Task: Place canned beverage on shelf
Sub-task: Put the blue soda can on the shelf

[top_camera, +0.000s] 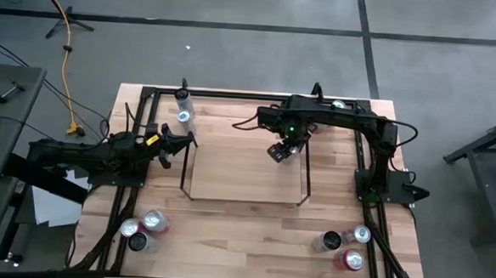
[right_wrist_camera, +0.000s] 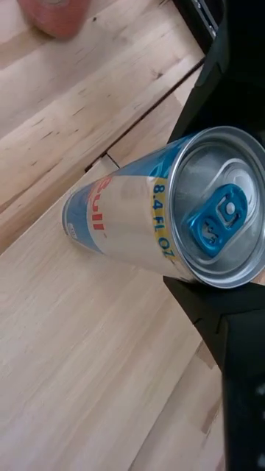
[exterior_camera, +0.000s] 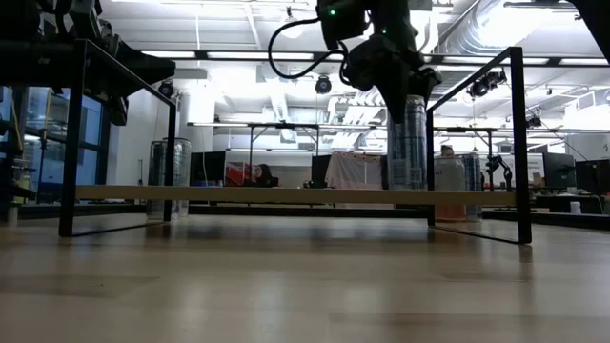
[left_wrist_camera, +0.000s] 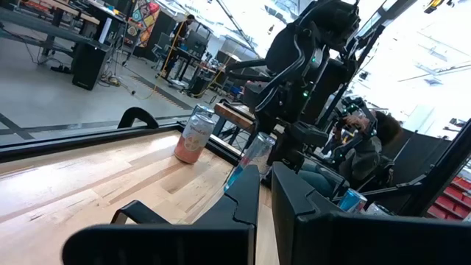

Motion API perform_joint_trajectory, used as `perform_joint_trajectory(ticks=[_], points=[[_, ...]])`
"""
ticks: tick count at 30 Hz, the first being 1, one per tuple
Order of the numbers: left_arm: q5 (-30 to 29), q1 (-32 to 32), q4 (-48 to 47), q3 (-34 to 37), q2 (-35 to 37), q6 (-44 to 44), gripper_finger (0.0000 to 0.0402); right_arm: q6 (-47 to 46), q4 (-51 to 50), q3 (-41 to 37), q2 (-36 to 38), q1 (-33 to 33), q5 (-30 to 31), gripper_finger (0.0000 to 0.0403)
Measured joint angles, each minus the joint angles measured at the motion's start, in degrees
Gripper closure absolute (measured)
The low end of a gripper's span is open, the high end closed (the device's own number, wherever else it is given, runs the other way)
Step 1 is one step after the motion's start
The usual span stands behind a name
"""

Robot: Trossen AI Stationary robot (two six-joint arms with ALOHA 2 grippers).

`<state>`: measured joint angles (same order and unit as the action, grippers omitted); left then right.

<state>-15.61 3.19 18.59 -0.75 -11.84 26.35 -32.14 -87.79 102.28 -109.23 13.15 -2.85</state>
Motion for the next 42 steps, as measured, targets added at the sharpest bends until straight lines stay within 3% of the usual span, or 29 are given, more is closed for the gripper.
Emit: perform_joint_trajectory(ticks=[42], points=[[0.0,0.0,0.0,0.0,0.0,0.0,0.0401,2.19,-0.46,0.0,0.02,-0.04,0.7,0.015]])
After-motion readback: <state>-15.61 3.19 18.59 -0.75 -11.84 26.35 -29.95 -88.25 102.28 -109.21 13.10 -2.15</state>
